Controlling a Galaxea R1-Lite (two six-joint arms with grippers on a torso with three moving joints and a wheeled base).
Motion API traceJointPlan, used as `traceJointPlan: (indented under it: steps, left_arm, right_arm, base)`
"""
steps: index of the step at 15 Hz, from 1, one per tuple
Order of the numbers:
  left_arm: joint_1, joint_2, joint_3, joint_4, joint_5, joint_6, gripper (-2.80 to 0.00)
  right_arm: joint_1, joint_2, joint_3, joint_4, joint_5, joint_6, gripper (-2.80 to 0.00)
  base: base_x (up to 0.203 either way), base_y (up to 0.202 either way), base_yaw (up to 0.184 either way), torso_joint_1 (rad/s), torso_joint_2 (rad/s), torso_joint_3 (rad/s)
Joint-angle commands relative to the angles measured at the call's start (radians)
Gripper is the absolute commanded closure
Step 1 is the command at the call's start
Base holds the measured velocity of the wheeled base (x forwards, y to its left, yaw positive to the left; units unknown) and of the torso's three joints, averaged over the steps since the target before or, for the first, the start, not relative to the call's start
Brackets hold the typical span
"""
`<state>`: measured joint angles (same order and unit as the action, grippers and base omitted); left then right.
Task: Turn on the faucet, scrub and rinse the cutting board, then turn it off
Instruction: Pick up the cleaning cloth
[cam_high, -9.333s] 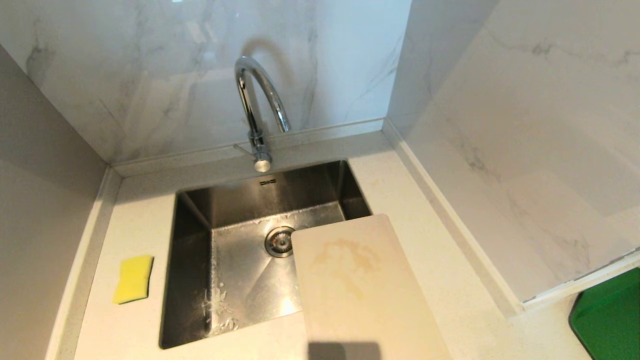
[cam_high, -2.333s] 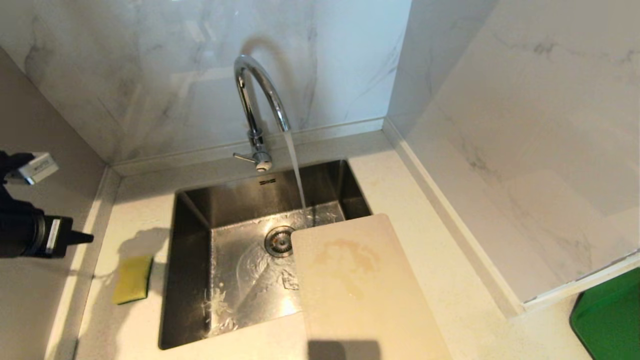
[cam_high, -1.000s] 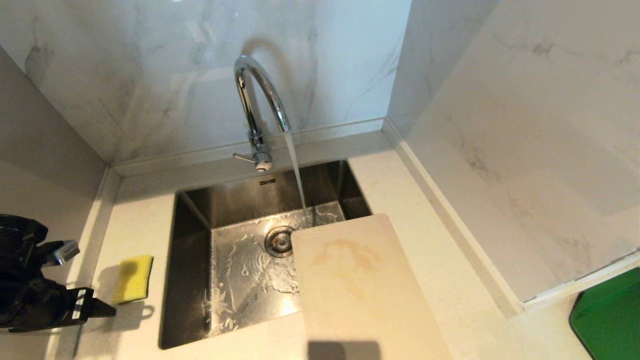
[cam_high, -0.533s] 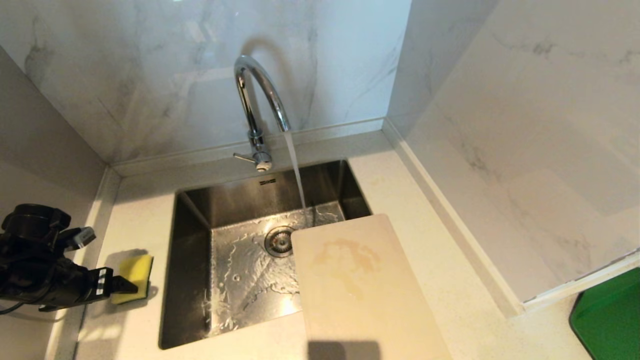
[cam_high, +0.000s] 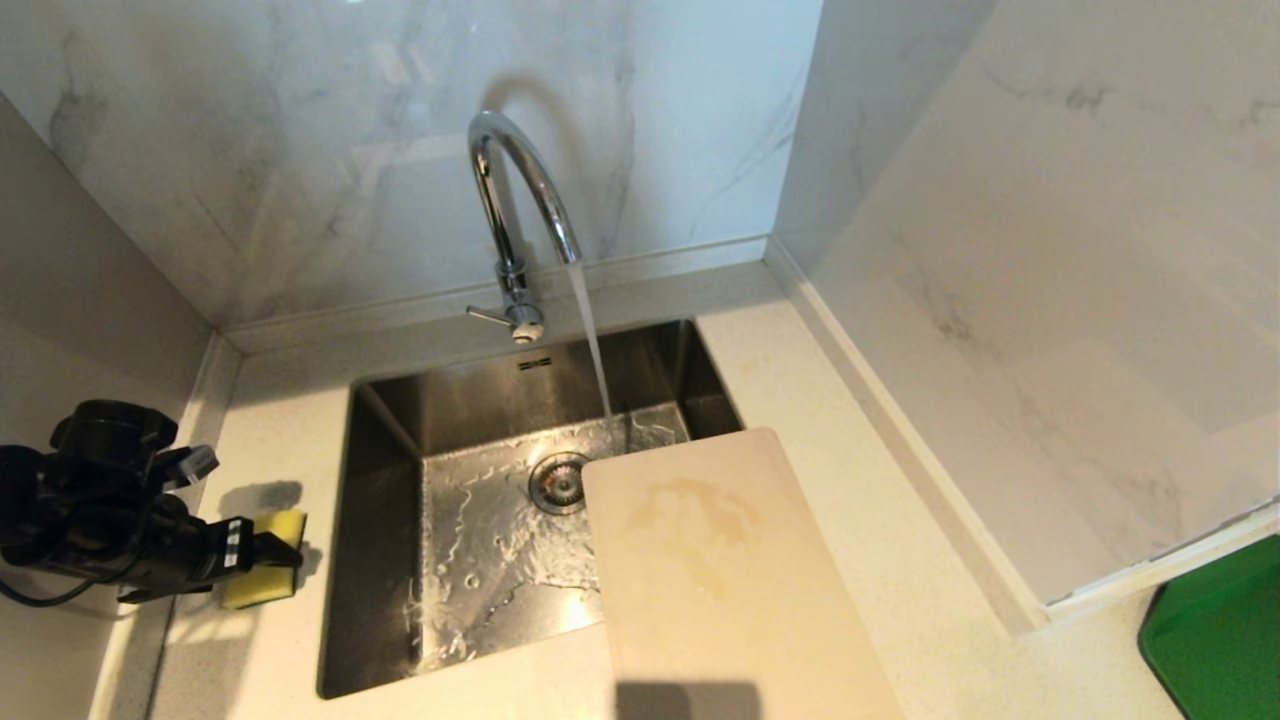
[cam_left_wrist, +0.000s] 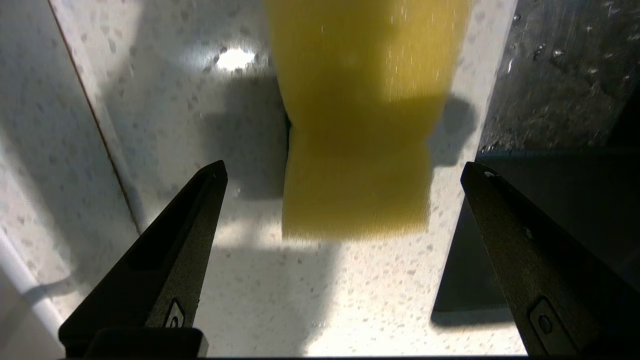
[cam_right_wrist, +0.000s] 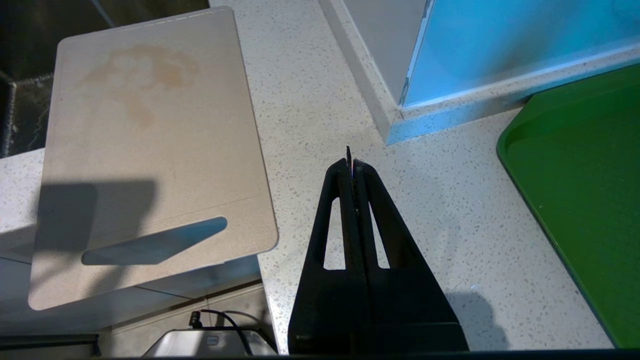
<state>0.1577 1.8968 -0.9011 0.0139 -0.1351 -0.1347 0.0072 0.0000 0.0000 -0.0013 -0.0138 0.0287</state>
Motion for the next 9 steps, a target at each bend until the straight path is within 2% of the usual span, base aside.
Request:
traceJointPlan:
  steps: [1,9]
  left_arm:
    - [0.000,0.033,-0.039,0.001,-0.001,-0.017,-2.80]
    - [-0.007,0.080,-0.093,0.002,-0.003,-0.020,-2.80]
  right_arm:
    - [0.002,-0.002,0.002,-0.001,0.000,0.000,0.00]
    - [0.002,-0.002,0.002,0.000,0.000,0.000,0.00]
  base:
    - [0.000,0.000,0.000,0.000,0.00,0.000]
    - [0.000,0.000,0.000,0.000,0.00,0.000]
